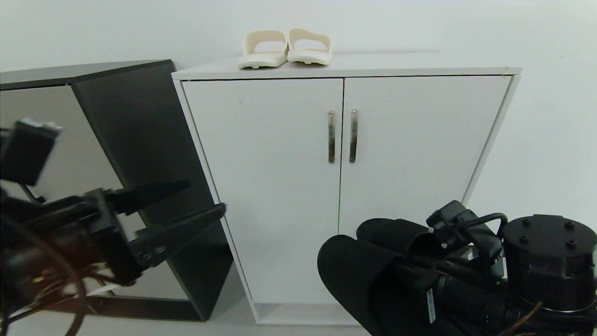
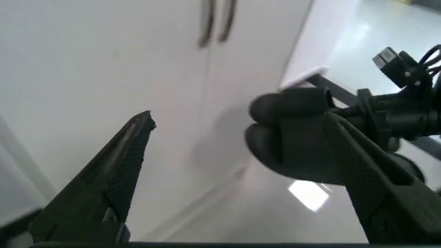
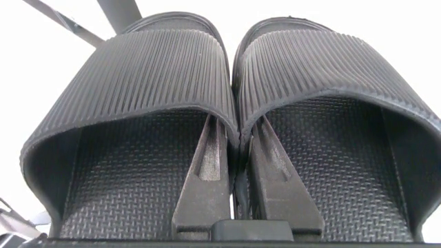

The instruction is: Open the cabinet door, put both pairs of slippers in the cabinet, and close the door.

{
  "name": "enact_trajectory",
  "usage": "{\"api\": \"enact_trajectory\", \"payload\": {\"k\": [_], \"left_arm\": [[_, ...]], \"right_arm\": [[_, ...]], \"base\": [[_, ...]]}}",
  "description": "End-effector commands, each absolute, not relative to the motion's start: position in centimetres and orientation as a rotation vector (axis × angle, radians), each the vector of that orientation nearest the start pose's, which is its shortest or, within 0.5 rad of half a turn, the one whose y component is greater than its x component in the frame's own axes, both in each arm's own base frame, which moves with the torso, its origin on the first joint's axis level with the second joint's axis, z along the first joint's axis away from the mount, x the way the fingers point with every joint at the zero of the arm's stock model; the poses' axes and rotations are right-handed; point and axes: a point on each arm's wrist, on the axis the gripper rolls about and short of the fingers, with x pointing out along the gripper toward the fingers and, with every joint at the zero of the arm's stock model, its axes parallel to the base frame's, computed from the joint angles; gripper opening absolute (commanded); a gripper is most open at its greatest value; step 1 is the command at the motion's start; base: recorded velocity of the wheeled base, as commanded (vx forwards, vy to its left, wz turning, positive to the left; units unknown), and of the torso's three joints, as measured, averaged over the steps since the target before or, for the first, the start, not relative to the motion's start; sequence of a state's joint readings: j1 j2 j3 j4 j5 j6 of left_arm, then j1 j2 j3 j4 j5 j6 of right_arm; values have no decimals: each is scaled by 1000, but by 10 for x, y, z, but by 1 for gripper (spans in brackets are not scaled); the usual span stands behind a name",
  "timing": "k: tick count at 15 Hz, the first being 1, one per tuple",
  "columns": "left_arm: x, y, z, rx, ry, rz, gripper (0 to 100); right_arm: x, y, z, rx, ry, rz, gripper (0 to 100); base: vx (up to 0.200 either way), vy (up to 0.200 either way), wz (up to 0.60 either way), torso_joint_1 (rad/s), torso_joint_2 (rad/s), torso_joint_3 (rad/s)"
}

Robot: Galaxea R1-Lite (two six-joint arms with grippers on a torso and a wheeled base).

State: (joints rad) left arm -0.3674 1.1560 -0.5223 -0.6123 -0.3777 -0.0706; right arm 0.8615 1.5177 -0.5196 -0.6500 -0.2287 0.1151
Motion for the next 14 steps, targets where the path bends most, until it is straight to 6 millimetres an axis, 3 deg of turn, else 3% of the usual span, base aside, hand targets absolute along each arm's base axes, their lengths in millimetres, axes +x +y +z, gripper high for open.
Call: {"api": "enact_trajectory", "payload": {"k": [1,7,14], "left_arm": [[194,-115,225,-57,128,-839,100],[248,-197,239,-64,105,-964,100],[273,-223,280,-193,200,-1207,100]], "right_arm": [[160,177,157,-76,344,607,0],[156,175,147,-88,390,660,0],[151,178,148,-99,385,692,0]], "base": [[0,0,0,0,0,0],[0,0,0,0,0,0],[0,0,0,0,0,0]]}}
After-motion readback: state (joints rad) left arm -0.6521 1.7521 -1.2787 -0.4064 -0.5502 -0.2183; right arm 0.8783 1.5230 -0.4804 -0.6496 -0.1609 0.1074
